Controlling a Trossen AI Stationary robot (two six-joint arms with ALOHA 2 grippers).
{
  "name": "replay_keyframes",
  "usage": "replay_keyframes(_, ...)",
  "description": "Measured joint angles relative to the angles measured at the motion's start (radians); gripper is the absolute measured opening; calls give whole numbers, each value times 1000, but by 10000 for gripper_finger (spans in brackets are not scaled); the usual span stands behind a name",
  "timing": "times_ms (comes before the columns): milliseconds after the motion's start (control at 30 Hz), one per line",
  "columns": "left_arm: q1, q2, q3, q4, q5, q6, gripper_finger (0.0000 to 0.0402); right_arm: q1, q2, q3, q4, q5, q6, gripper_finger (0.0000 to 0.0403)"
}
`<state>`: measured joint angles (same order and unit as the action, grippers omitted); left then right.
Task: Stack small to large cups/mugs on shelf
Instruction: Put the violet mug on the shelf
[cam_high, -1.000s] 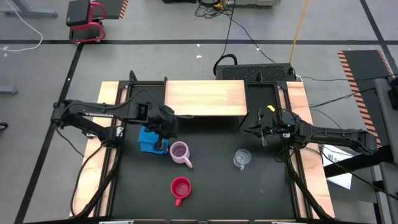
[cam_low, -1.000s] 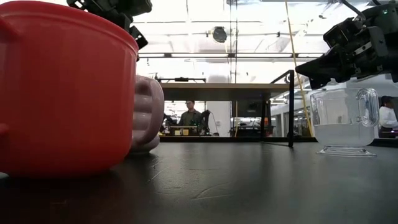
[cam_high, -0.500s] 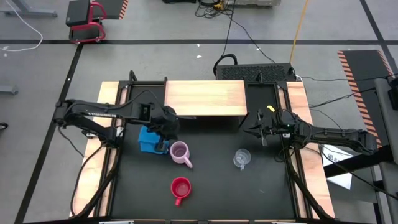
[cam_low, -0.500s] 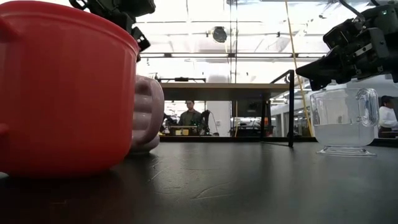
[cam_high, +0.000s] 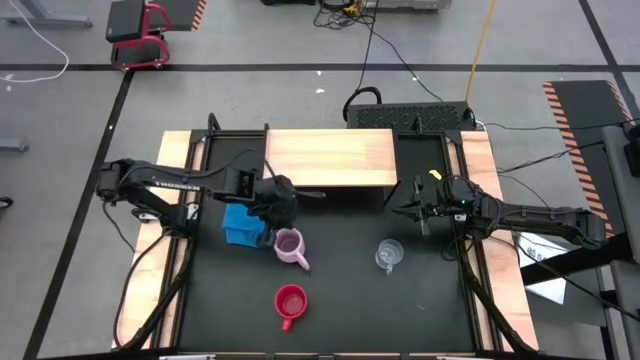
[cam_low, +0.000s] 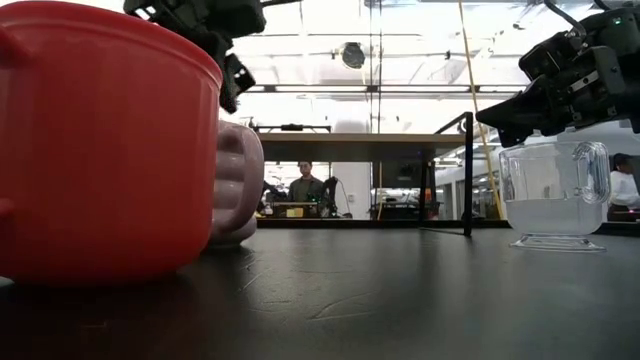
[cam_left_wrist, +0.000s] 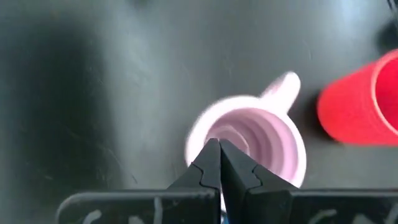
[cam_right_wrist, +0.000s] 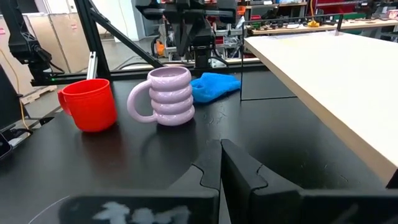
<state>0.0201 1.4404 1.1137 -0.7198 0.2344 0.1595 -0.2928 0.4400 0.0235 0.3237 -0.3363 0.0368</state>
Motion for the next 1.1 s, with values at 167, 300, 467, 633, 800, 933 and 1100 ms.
replay_keyframes(167, -28, 50, 78, -66, -30, 29, 0, 0, 0, 0, -1, 0, -7, 0)
replay_keyframes(300, -30, 81, 123, -107, -43, 44, 0, 0, 2, 0, -9, 0, -9, 0)
replay_keyframes(467, -30, 102, 130, -139, -43, 53, 0, 0, 4, 0, -21, -1, -15, 0)
replay_keyframes(633, -30, 105, 130, -181, -56, 49, 9, 0, 6, 0, -15, -1, -15, 0)
replay_keyframes(800, -29, 105, 130, -198, -63, 40, 42, 0, 6, 0, -13, -1, -15, 0)
replay_keyframes(933, -29, 105, 130, -204, -72, 38, 77, 0, 6, 0, -13, -1, -15, 0)
replay_keyframes(1100, -27, 105, 130, -204, -99, 28, 115, 0, 6, 0, -10, -1, -15, 0)
